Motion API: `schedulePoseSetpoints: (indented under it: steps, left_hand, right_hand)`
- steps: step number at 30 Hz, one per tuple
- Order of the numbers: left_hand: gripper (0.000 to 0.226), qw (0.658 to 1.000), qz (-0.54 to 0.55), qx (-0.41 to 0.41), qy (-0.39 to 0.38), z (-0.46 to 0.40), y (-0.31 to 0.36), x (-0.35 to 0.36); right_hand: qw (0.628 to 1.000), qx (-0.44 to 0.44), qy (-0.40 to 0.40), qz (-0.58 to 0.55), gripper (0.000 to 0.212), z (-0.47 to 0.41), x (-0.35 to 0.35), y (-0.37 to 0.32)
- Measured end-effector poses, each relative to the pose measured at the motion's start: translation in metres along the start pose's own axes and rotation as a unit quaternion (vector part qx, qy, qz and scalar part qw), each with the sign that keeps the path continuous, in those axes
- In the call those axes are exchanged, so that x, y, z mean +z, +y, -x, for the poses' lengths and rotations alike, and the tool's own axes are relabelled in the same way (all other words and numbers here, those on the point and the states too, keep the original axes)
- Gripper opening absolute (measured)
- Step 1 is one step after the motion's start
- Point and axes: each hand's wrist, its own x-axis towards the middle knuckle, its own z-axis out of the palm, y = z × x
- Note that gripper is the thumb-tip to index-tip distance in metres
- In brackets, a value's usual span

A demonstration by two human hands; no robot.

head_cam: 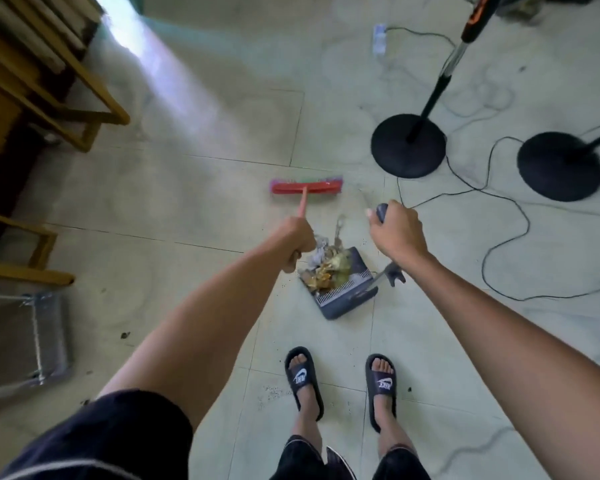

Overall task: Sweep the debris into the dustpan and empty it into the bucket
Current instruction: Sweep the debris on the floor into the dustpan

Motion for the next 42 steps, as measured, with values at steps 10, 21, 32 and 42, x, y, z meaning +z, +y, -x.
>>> schedulePoseSetpoints:
  steps: [10,21,32,42]
  left_hand:
    - [0.014,0.964,-0.043,0.003,-0.263,0.066,0.031,0.042]
    - [0.047,0.96,-0.053,-0.029,-0.274,0.164,0.051,0.074]
    - [0.015,0.969,0.088,-0.112,-0.203,0.256,0.024,0.085]
    - [0.01,0.931,0.311,-0.178,-0.074,0.373,-0.081,0.14]
  right_hand:
    - [0.99,0.082,-0.048,-0.105,0.034,0.01,-0.009,-0.014]
    - [0.982,0.073,-0.108,-0.138,0.034,0.08,-0.032,0.019]
    - [0.96,-0.131,-0.231,-0.088,0.03,0.124,-0.065,-0.006]
    - [0.886,-0.388,-0.251,0.038,0.033,0.246,-0.042,-0.091]
